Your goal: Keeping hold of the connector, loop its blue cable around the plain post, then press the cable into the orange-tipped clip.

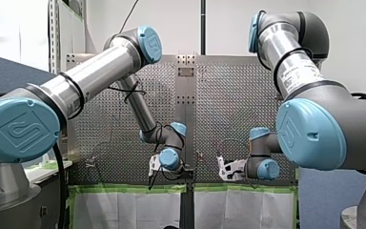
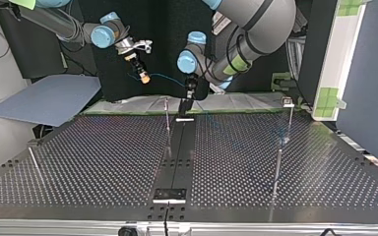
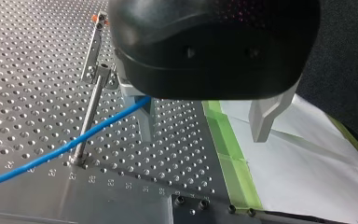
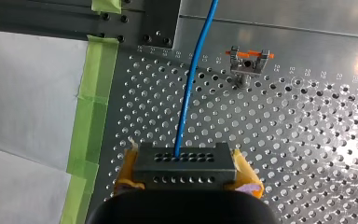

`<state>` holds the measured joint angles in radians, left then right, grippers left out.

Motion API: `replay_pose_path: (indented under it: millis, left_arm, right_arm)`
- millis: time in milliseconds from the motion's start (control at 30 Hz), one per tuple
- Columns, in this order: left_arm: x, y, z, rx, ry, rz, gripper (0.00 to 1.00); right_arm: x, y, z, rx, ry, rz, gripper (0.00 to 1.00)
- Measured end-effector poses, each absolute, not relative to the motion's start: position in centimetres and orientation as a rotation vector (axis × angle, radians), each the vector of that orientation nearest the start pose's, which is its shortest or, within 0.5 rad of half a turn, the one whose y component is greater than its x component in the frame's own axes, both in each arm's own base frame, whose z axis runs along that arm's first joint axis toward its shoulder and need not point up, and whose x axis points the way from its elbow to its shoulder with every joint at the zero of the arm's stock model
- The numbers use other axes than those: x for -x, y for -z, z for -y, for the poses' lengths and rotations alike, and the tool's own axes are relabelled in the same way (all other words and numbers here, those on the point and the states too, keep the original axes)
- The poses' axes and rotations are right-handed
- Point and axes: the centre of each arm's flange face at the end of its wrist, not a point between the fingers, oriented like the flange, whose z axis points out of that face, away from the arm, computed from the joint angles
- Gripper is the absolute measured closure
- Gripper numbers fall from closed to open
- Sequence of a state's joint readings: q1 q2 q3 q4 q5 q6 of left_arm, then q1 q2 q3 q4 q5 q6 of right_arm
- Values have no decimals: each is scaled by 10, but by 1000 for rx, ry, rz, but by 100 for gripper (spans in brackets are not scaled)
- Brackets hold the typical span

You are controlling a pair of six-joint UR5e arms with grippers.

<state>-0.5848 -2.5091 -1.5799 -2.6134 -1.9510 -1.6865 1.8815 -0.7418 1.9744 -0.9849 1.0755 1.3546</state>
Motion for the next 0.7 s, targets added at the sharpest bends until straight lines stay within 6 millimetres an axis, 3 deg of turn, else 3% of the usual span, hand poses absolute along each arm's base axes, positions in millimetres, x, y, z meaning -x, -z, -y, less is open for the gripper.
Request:
replay_pose_path:
  millis: [467, 500, 533, 567, 600, 633, 667, 700]
  left_arm:
    - [-466, 27, 420, -236, 97, -1938, 0]
    - [-466, 25, 421, -245, 101, -1934, 7]
    - [-467, 22, 422, -254, 104, -1928, 7]
    - [-467, 20, 423, -261, 105, -1924, 20]
    - [-468, 19, 423, -265, 104, -1919, 41]
    - [-469, 17, 424, -268, 104, -1915, 41]
    - [-469, 16, 424, -270, 103, -1912, 49]
    - [-469, 15, 424, -270, 103, -1910, 79]
  right_arm:
    - [-326, 39, 424, -2005, -1546, 683, 100]
    - [-326, 39, 424, -2005, -1545, 683, 100]
    - [-326, 39, 424, -2005, -1545, 683, 100]
    - [-326, 39, 425, -2005, -1545, 684, 100]
    - [-326, 39, 425, -2004, -1545, 684, 100]
    - [-326, 39, 425, -2004, -1545, 684, 100]
    - [-326, 39, 425, -2004, -1545, 684, 100]
    - [-326, 39, 425, -2004, -1545, 684, 100]
